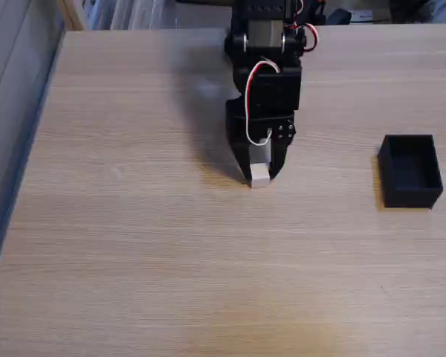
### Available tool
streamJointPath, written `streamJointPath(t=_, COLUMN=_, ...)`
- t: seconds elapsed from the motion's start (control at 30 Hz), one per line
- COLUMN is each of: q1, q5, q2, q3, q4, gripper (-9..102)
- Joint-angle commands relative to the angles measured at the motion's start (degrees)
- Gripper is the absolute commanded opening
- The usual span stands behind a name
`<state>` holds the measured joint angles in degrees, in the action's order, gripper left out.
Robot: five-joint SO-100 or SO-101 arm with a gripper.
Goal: Pick a white block and place it in the black box.
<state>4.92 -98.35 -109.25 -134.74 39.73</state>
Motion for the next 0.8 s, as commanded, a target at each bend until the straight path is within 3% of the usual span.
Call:
streamJointPath(t=0.0, q1=0.0, q5=0.4, q2=0.0, q3=2.1, q4=0.7, gripper=0)
streamJointPath(t=0.37, q1=-1.1, q5=-0.4, q2=-4.0, q3=1.6, q4=2.9, gripper=0)
streamJointPath(t=0.77, q1=-15.0, q5=4.1, q2=-20.9, q3=1.2, q4=9.8, gripper=0)
